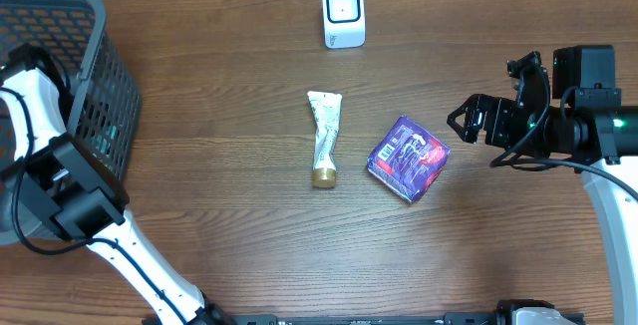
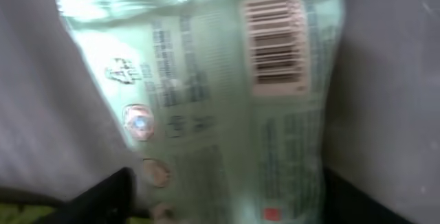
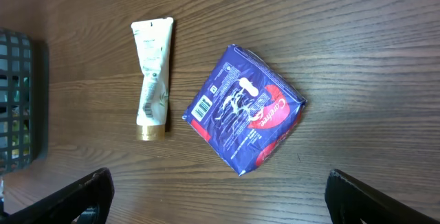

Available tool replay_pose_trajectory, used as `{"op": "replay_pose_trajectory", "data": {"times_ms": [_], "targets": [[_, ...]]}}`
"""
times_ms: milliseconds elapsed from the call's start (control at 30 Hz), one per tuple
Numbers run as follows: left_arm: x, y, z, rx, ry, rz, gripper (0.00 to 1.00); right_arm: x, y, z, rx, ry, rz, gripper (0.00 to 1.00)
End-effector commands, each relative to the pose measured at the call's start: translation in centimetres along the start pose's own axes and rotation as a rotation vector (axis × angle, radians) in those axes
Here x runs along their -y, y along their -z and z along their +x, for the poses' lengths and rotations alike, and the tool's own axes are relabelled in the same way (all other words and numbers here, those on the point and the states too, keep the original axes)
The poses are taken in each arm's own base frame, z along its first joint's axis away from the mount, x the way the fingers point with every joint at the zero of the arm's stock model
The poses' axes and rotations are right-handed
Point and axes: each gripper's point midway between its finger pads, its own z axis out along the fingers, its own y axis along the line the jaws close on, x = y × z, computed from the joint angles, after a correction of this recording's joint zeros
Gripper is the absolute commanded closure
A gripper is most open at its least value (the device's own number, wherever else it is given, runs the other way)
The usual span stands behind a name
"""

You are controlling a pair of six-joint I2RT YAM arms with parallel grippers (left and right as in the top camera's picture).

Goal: Scan the item barcode
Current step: 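Reach the left gripper into the basket and grasp the mint-green packet, then place the mint-green packet left of the white tube, release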

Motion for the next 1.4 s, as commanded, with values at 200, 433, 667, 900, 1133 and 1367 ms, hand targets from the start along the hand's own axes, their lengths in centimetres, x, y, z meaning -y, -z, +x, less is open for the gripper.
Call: {"op": "replay_pose_trajectory", "data": {"times_ms": [200, 433, 667, 900, 1133, 1367], "targets": [[1.1, 0.7, 0.9, -0.053, -0.264, 0.071, 0.96, -0.8, 0.6, -0.9, 0.036, 0.025, -0.016, 0.00], [1.4, 14.0, -1.8, 0.153, -0.336, 0.205, 0.96, -0.9, 0.7, -1.4, 0.055, 0.034, -0.021, 0.00], [-2.0, 34.1, 1.9, 0.548, -0.417, 0.483, 0.96, -1.2, 0.7, -1.6, 0.062, 0.040, -0.037, 0.00], [1.5, 41.8, 14.3, 0.609, -0.814, 0.751, 0.96, -1.3, 0.7, -1.8, 0.071, 0.044, -0.039, 0.00], [8.0, 31.4, 27.4, 0.237, -1.239, 0.539, 0.96, -1.3, 0.7, -2.0, 0.078, 0.047, -0.040, 0.00], [9.2, 14.5, 38.0, -0.020, -1.508, 0.268, 0.96, -1.4, 0.7, -2.2, 0.088, 0.053, -0.042, 0.00]]}}
